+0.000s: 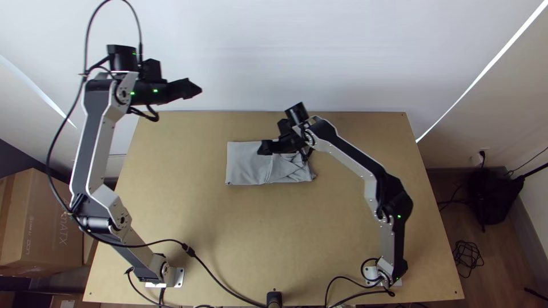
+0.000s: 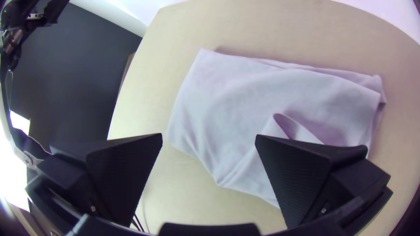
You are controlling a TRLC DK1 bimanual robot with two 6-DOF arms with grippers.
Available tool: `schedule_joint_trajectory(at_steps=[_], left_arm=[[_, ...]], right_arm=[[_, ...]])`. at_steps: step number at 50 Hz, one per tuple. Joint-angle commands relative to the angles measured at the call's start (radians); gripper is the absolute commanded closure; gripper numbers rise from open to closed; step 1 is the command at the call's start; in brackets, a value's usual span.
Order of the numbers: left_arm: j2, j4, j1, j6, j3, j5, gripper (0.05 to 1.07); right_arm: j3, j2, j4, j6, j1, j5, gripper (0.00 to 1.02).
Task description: Fold the t-shirt
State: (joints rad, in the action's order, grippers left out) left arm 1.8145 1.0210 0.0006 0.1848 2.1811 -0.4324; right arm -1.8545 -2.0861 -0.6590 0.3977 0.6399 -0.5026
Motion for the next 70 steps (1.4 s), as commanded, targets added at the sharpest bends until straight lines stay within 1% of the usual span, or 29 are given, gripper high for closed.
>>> schedule_joint_trajectory(at_steps=[1, 7, 13, 17, 19, 26, 31, 38, 42, 45, 48, 53, 60, 67, 70], left_arm=[[-0.072, 0.022, 0.042, -0.031, -0.046, -0.003, 0.1], [-0.11, 0.022, 0.085, -0.042, -0.089, -0.003, 0.1], [-0.121, 0.022, 0.108, -0.045, -0.104, -0.003, 0.1], [-0.121, 0.019, 0.11, -0.044, -0.104, -0.003, 0.1], [-0.119, 0.014, 0.11, -0.042, -0.104, -0.003, 0.1], [-0.113, -0.01, 0.098, -0.03, -0.101, -0.003, 0.1], [-0.109, -0.033, 0.09, -0.01, -0.095, -0.005, 0.1], [-0.104, -0.041, 0.078, -0.005, -0.084, -0.003, 0.1], [-0.107, -0.041, 0.076, -0.002, -0.084, -0.005, 0.1], [-0.112, -0.041, 0.076, -0.002, -0.086, -0.005, 0.1], [-0.116, -0.039, 0.078, -0.002, -0.089, -0.003, 0.1], [-0.124, -0.038, 0.079, -0.002, -0.089, -0.003, 0.1], [-0.135, -0.033, 0.082, -0.002, -0.089, -0.003, 0.1], [-0.139, -0.022, 0.088, -0.002, -0.089, -0.003, 0.1], [-0.141, -0.022, 0.088, -0.002, -0.089, -0.003, 0.1]], right_arm=[[-0.101, -0.103, -0.008, -0.005, 0.029, -0.014, 0.04], [-0.169, -0.183, -0.025, 0.001, 0.032, -0.014, 0.04], [-0.21, -0.223, -0.157, -0.008, 0.007, -0.01, 0.04], [-0.192, -0.2, -0.261, -0.046, -0.02, 0.01, 0.05], [-0.158, -0.166, -0.281, -0.049, -0.039, 0.012, 0.05], [0.001, -0.026, -0.283, -0.068, -0.109, 0.019, 0.05], [0.115, 0.074, -0.286, -0.085, -0.149, 0.059, 0.05], [0.265, 0.196, -0.332, -0.12, -0.194, 0.116, 0.05], [0.348, 0.268, -0.335, -0.129, -0.213, 0.131, 0.05], [0.387, 0.31, -0.333, -0.137, -0.223, 0.131, 0.05], [0.394, 0.328, -0.32, -0.137, -0.226, 0.131, 0.04], [0.38, 0.322, -0.254, -0.123, -0.227, 0.139, 0.04], [0.282, 0.228, -0.252, -0.082, -0.221, 0.138, 0.05], [0.215, 0.143, -0.252, -0.076, -0.194, 0.124, 0.17], [0.192, 0.107, -0.252, -0.077, -0.177, 0.113, 0.19]])
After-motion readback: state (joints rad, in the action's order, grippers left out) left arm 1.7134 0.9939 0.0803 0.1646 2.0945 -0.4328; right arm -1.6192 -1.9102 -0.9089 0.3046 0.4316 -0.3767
